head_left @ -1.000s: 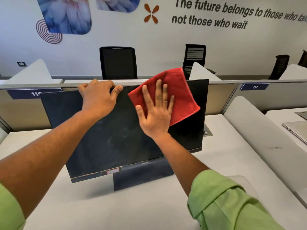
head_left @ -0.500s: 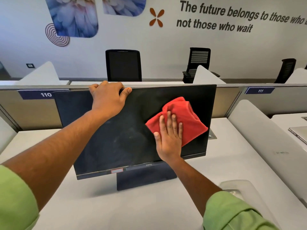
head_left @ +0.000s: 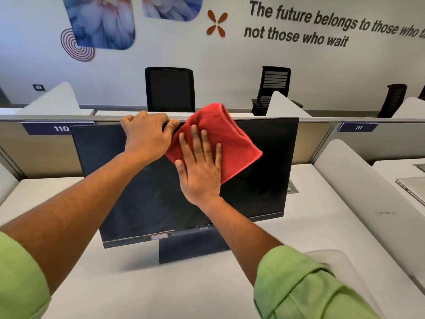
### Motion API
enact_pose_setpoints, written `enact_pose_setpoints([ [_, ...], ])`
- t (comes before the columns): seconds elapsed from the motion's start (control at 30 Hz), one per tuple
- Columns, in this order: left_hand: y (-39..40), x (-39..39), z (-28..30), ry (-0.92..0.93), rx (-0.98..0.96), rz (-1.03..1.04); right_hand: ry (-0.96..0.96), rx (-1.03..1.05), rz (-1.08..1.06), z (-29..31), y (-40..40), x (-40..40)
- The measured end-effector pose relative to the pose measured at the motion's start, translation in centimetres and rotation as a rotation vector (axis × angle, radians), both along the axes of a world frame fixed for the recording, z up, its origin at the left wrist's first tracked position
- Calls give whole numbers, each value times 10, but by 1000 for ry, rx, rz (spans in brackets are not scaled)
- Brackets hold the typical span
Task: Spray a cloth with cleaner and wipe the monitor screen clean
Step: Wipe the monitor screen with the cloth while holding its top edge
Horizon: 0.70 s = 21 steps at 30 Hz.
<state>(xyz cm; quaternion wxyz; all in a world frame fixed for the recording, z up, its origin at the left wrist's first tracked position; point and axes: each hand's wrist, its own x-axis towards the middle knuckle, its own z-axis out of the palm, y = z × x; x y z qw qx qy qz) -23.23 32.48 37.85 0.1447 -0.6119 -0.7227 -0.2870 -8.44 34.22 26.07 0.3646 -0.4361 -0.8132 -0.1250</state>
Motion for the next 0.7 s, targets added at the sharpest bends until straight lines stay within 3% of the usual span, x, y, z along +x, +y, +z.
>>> enact_pose_setpoints([
  [0.3,5,-7,-1,-8,-17,-63,-349,59,145,-89,-27,83],
  [0.43,6,-4,-1,-10,-30,-49,-286,34,74,-80,-10,121],
  [0.53,6,-4,-2,-14,-38,-42,-109,11,-69,-40,21,131],
  [0.7,6,0,-2,0,-55,17,-13,79,-174,18,50,89],
])
